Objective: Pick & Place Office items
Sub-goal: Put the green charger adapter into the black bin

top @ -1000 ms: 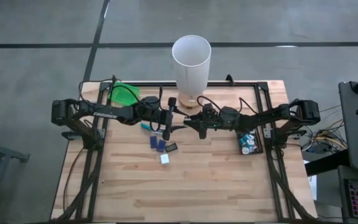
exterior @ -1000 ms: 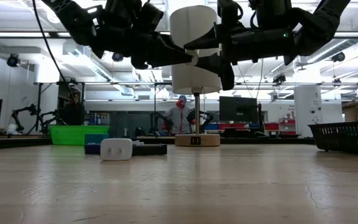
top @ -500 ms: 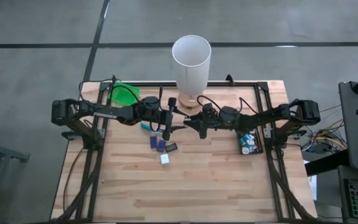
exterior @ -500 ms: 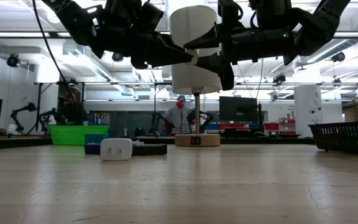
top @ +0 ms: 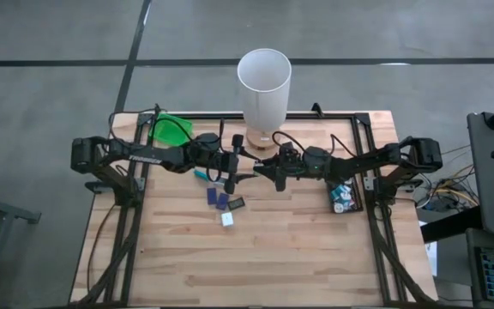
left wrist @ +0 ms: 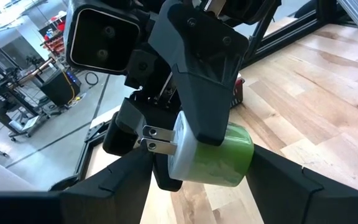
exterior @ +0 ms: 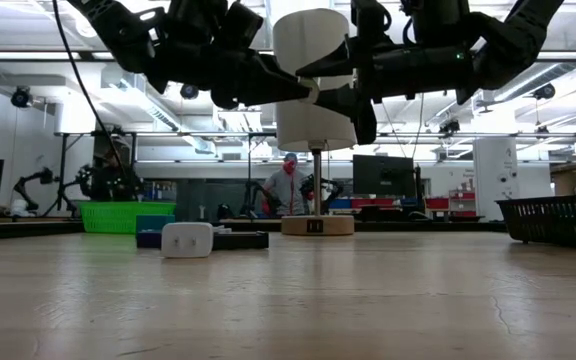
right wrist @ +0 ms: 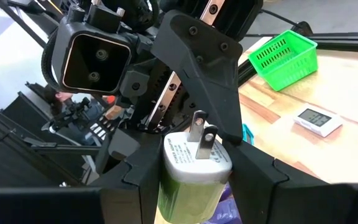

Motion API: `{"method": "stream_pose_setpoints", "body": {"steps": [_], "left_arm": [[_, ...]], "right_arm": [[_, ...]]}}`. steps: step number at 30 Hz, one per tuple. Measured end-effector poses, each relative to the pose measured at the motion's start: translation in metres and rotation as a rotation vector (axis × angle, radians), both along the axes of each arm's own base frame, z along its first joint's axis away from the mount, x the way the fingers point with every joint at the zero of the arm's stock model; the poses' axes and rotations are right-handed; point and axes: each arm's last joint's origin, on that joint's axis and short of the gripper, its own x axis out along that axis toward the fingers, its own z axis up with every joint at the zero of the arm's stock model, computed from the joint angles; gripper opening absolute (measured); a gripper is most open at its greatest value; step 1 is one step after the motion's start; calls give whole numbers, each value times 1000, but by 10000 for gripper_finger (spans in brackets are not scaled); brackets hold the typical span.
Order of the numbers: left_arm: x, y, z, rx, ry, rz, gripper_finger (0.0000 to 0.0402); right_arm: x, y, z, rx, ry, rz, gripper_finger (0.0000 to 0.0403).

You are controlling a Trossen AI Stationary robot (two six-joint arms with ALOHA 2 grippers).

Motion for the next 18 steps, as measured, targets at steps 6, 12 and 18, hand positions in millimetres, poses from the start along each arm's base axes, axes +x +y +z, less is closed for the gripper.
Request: {"method": "stream_pose_setpoints", "body": {"steps": [6,12,18], "left_arm": [[1,-1,2,-2,-6,-2,246],[1,-1,2,-24,-3,5,246],[1,-1,2,-28,4,5,246]], "right_arm": [[0,0,0,-1,-2,0,146],[0,0,0,2,-1,1,146],[0,0,0,3,1,1,146]]}}
